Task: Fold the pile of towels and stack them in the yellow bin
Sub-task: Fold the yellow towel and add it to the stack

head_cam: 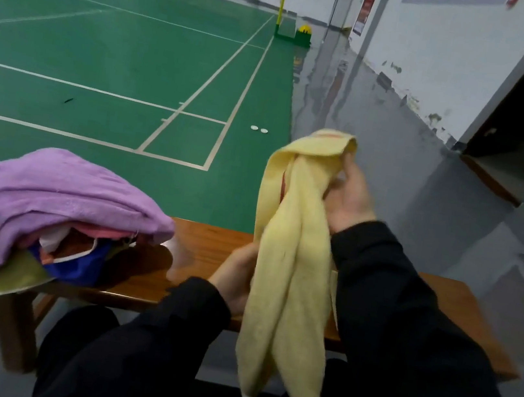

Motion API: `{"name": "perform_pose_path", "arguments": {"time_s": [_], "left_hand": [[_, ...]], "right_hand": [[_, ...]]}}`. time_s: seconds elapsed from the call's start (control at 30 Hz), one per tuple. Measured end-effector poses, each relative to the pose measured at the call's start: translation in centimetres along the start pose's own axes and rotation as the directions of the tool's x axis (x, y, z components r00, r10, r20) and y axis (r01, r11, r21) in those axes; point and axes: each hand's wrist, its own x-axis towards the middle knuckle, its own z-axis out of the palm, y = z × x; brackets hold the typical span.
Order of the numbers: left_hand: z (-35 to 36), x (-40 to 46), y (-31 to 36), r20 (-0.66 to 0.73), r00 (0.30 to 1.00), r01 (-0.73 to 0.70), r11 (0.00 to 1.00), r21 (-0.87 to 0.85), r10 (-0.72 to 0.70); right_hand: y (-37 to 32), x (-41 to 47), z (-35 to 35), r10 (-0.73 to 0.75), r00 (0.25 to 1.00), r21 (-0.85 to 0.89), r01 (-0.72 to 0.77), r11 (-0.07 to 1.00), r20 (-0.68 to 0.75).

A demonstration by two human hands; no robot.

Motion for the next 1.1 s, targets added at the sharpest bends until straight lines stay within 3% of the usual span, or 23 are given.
{"name": "perform_pose_path", "arguments": {"time_s": [0.1, 0.17, 0.23, 0.37, 0.43, 0.53, 0.67, 0.8, 0.93, 1.1], "left_hand": [[0.9, 1.0, 2.7, -0.112, 0.992, -0.058, 0.998, -0.008, 0.057], [1.0, 1.4, 4.0, -0.179, 0.983, -0.045, 0.999, 0.000, 0.045], [0.7, 1.5, 4.7, -0.234, 0.972, 0.007, 1.000, 0.016, -0.003], [0.0, 0.4, 5.3, -0.309, 0.947, 0.143, 0.975, 0.169, -0.086], [-0.7, -0.8, 5.5, -0.282, 0.958, 0.078, 0.993, 0.087, -0.050], [-3.5, -2.8, 3.6, -0.260, 0.960, -0.158, 0.965, -0.210, 0.101], [-5.8, -5.4, 1.9, -0.103, 0.992, -0.090, 0.982, -0.167, 0.073], [-6.4, -5.3, 5.8, -0.066, 0.984, -0.173, 0.966, -0.191, 0.163], [-4.9, -4.2, 9.2, -0.188, 0.968, -0.139, 0.979, 0.147, 0.165], [-1.4, -3.0, 13.7, -0.234, 0.907, -0.179, 0.825, 0.536, 0.349]], "right_hand": [[6.1, -1.8, -5.2, 0.242, 0.969, -0.042, -0.244, 0.969, -0.040], [9.8, -3.6, -7.4, 0.403, 0.915, -0.025, -0.403, 0.915, 0.021], [11.8, -4.8, -8.6, 0.453, 0.882, 0.024, -0.460, 0.888, 0.126], [11.5, -5.2, -8.1, 0.315, 0.925, 0.074, -0.336, 0.939, 0.211], [10.5, -4.7, -7.9, 0.228, 0.955, 0.111, -0.251, 0.961, 0.190], [8.5, -3.7, -8.1, 0.110, 0.989, 0.153, -0.124, 0.980, 0.096], [5.9, -3.4, -8.0, 0.006, 0.998, 0.149, -0.015, 0.989, 0.062], [2.8, -3.2, -8.0, -0.065, 0.995, 0.094, 0.058, 0.994, 0.071], [0.4, -3.6, -8.2, -0.065, 0.986, 0.157, 0.041, 0.987, 0.153], [0.5, -4.8, -8.4, 0.065, 0.980, 0.077, -0.080, 0.994, 0.190]]}}
